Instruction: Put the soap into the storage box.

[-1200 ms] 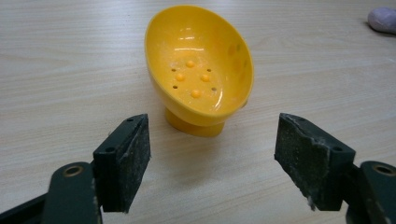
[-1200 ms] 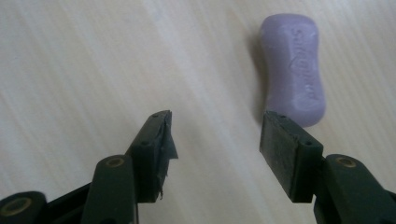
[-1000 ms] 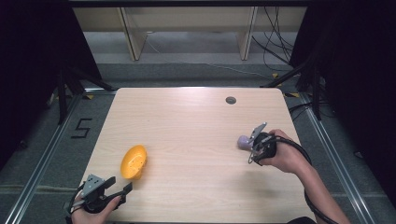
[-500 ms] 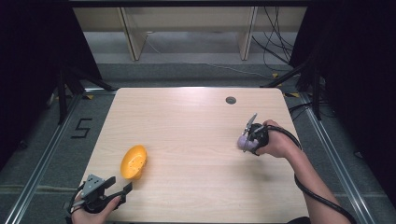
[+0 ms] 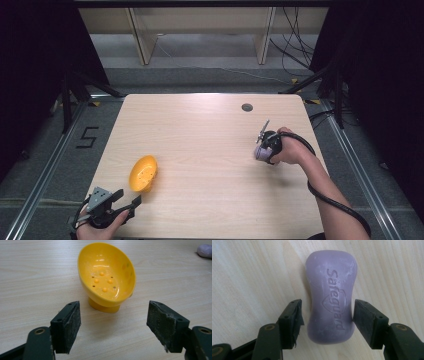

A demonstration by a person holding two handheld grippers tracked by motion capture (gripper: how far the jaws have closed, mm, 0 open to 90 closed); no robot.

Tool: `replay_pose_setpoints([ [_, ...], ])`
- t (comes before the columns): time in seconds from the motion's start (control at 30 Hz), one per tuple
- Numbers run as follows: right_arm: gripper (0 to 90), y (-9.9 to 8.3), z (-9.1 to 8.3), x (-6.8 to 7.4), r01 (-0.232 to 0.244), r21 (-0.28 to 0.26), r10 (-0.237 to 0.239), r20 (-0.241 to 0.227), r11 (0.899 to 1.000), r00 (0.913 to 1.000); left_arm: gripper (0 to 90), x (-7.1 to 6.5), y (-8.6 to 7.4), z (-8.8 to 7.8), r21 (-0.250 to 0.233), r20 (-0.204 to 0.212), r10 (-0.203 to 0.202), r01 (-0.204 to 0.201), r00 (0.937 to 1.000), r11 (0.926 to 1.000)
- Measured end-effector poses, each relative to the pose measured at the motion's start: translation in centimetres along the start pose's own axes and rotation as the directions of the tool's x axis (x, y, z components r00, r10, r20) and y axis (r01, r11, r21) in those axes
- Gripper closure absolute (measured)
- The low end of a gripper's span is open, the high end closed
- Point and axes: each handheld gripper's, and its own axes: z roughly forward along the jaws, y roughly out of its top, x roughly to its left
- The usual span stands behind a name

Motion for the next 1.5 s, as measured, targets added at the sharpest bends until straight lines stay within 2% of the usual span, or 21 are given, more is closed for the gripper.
replay_pose_setpoints([
  [0.1,40.8,0.1,0.2,-0.1,-0.011,0.007,0.011,-0.002,1.0,0.9999,26.6,0.0,0.0,0.0,-0.002,0.002,-0.002,0.002,1.0,1.0],
  [0.17,40.8,0.3,0.5,-0.3,0.01,0.012,-0.01,0.003,1.0,0.9999,26.6,0.0,0.0,0.0,0.001,0.0,0.002,-0.002,1.0,1.0],
  [0.4,41.9,0.6,1.2,-0.8,-0.015,0.024,0.016,-0.029,1.0,0.9995,26.6,0.0,0.0,0.1,-0.005,0.008,0.001,-0.001,1.0,1.0],
  [0.43,42.2,0.6,1.2,-1.0,-0.002,0.026,0.003,-0.031,1.0,0.9995,26.6,0.0,0.0,0.0,0.003,0.001,0.001,-0.001,1.0,1.0],
  [0.47,42.6,0.6,1.4,-1.0,-0.02,0.03,0.021,-0.034,0.999,0.9992,26.6,0.0,0.0,0.0,0.002,0.001,0.002,-0.002,1.0,1.0],
  [0.53,43.2,0.7,1.5,-1.1,-0.01,0.032,0.011,-0.039,0.999,0.9992,26.6,0.0,0.0,0.1,0.003,0.003,0.001,-0.001,1.0,1.0],
  [0.57,43.6,0.7,1.5,-1.0,-0.028,0.037,0.03,-0.029,0.999,0.9991,26.6,0.0,0.0,0.1,0.003,0.003,0.002,-0.002,1.0,1.0],
  [0.6,44.2,0.7,1.6,-1.2,-0.011,0.031,0.013,-0.042,0.999,0.9991,26.6,0.0,0.0,0.0,0.003,0.002,0.002,-0.002,1.0,1.0],
  [0.8,47.9,0.9,1.9,-1.1,-0.028,0.042,0.031,-0.057,0.999,0.9979,26.7,0.0,0.0,0.1,0.003,0.004,0.002,-0.002,1.0,1.0],
  [0.87,48.4,0.9,2.0,-1.4,-0.002,0.037,0.005,-0.062,0.999,0.9981,26.8,0.0,0.0,0.1,0.002,0.004,0.002,-0.002,1.0,1.0],
  [0.9,48.7,0.9,2.0,-1.4,-0.006,0.037,0.008,-0.061,0.999,0.9981,26.8,0.1,0.0,0.1,-0.003,0.01,0.004,-0.004,0.9999,1.0],
  [1.0,49.7,1.0,1.9,-1.1,-0.013,0.034,0.015,-0.054,0.999,0.9984,26.8,0.1,0.0,0.1,-0.004,0.011,0.002,-0.002,0.9999,1.0],
  [1.07,50.0,1.0,2.0,-1.1,0.016,0.027,-0.014,-0.044,1.0,0.9989,26.9,0.1,0.0,0.1,-0.004,0.011,0.002,-0.002,0.9999,1.0],
  [1.13,50.2,1.0,1.8,-0.6,-0.024,0.029,0.025,-0.025,0.999,0.9994,26.9,0.0,0.0,0.1,-0.003,0.007,0.001,-0.001,1.0,1.0],
  [1.17,50.3,0.9,1.9,-0.8,0.013,0.021,-0.012,-0.021,1.0,0.9997,26.9,0.0,0.0,0.0,0.003,0.002,0.002,-0.002,1.0,1.0],
  [1.2,50.4,0.9,1.7,-0.4,0.0,0.025,0.0,-0.002,1.0,1.0,26.9,0.0,0.0,0.0,0.002,0.002,0.002,-0.002,1.0,1.0],
  [1.23,50.4,0.8,1.8,-0.5,0.021,0.002,-0.021,-0.008,1.0,0.9998,27.0,0.0,0.0,0.0,0.003,0.002,0.003,-0.003,1.0,1.0],
  [1.27,50.5,0.8,1.8,-0.4,0.025,-0.004,-0.025,0.016,1.0,0.9996,27.0,0.0,0.0,0.0,0.003,0.002,0.002,-0.002,1.0,1.0],
  [1.37,50.5,0.6,1.8,-0.1,0.044,-0.026,-0.043,0.037,0.999,0.9984,27.0,0.0,0.0,0.0,0.003,0.002,0.003,-0.003,1.0,1.0],
  [1.43,50.5,0.6,1.7,0.1,0.042,-0.019,-0.042,0.043,0.999,0.9982,27.0,0.0,0.0,0.0,0.003,0.001,0.003,-0.003,1.0,1.0],
  [1.5,50.6,0.6,1.7,0.5,0.053,-0.027,-0.051,0.072,0.998,0.9961,27.0,0.0,0.0,0.0,0.002,0.001,0.002,-0.002,1.0,1.0],
])
